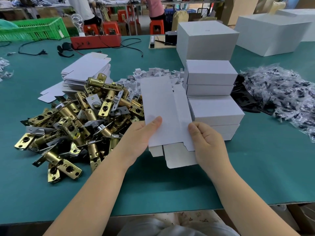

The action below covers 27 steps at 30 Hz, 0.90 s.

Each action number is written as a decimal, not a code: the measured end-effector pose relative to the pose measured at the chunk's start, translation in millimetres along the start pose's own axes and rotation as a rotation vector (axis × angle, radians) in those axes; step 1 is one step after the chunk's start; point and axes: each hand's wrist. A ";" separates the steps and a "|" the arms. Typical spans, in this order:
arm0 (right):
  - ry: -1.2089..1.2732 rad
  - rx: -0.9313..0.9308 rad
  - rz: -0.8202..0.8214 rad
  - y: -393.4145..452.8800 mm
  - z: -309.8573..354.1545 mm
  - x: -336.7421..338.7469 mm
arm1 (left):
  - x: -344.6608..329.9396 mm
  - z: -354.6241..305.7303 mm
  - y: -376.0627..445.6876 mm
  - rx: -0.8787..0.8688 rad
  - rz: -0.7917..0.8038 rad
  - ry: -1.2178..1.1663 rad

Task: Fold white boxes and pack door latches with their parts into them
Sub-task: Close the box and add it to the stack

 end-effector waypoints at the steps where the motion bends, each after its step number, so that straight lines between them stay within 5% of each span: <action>1: -0.018 0.009 -0.007 0.0 -0.7 0.1 | 0.1 0.8 0.6 0.010 0.008 -0.004; 7: 0.047 0.063 -0.053 -1.8 0.0 1.9 | 0.4 0.1 1.3 0.007 0.159 -0.247; 20: 0.150 0.110 -0.029 -6.3 1.9 -1.5 | 4.4 4.6 0.2 -0.100 0.097 -0.051; 27: 0.196 0.084 0.133 -6.6 3.0 0.6 | 4.2 5.7 2.9 -0.149 0.065 0.019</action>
Point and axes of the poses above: each hand's wrist, its own y-axis towards the middle knuckle, its own x-axis out of the back of the hand, z = x × y, and after that the axes turned 6 degrees about x, right-handed
